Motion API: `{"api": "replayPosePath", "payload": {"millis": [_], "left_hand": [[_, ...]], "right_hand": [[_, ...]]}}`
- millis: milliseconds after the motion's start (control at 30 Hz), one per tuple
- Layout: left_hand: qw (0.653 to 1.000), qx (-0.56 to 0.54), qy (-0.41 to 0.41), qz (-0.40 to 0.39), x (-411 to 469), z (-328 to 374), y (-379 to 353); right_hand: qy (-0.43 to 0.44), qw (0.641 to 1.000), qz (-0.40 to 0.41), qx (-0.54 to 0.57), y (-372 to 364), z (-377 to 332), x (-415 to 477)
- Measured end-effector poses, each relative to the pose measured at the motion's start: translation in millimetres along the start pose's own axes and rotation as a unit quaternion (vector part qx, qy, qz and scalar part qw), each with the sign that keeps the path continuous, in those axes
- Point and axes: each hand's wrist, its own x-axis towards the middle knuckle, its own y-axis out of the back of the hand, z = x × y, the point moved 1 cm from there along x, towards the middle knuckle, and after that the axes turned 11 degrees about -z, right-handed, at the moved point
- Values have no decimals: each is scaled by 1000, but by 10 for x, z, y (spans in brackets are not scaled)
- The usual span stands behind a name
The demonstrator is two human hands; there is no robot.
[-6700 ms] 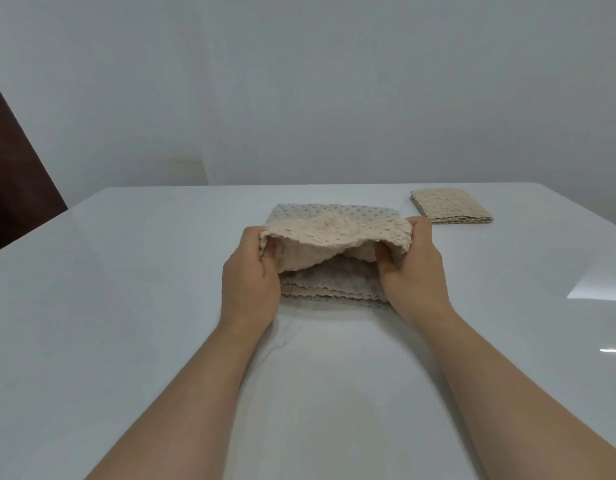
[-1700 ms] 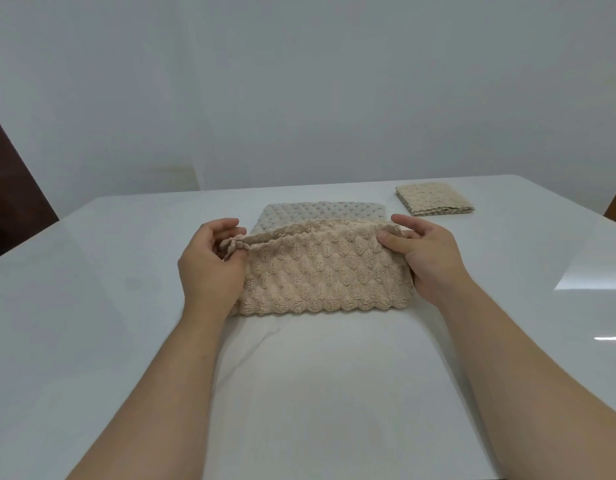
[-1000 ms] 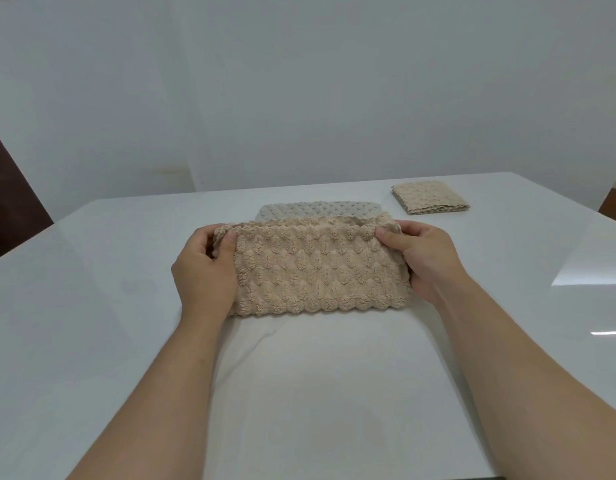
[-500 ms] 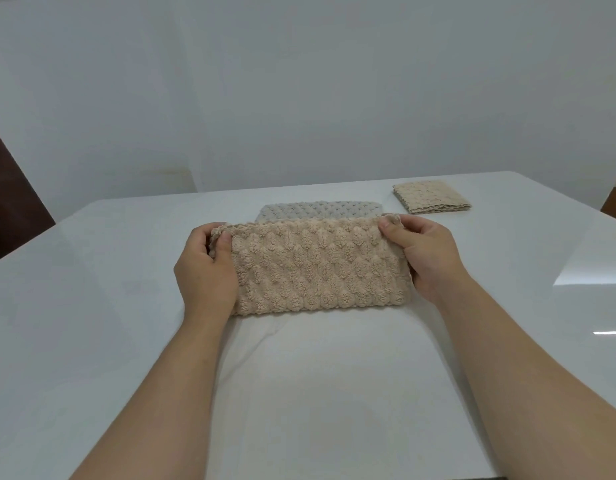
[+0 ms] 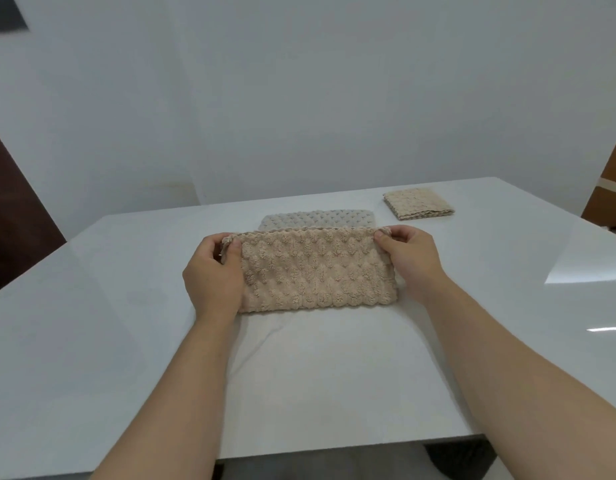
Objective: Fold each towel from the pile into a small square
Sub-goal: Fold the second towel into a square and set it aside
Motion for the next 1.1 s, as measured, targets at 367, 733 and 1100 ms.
{"api": "replayPosePath", "payload": {"millis": [367,733,1100], "left_hand": [[975,-41,52,-210,24,617,747],[947,22,97,-304,-299,952,1216],[900,-42,171,-400,-605,857,1306]], "right_hand": [[32,959,-157,-235,441,-971,-468],[-43,957,-218,-187,706,-1278,-1008],[-125,921,-339,-147,763,-1078,-1232]]}}
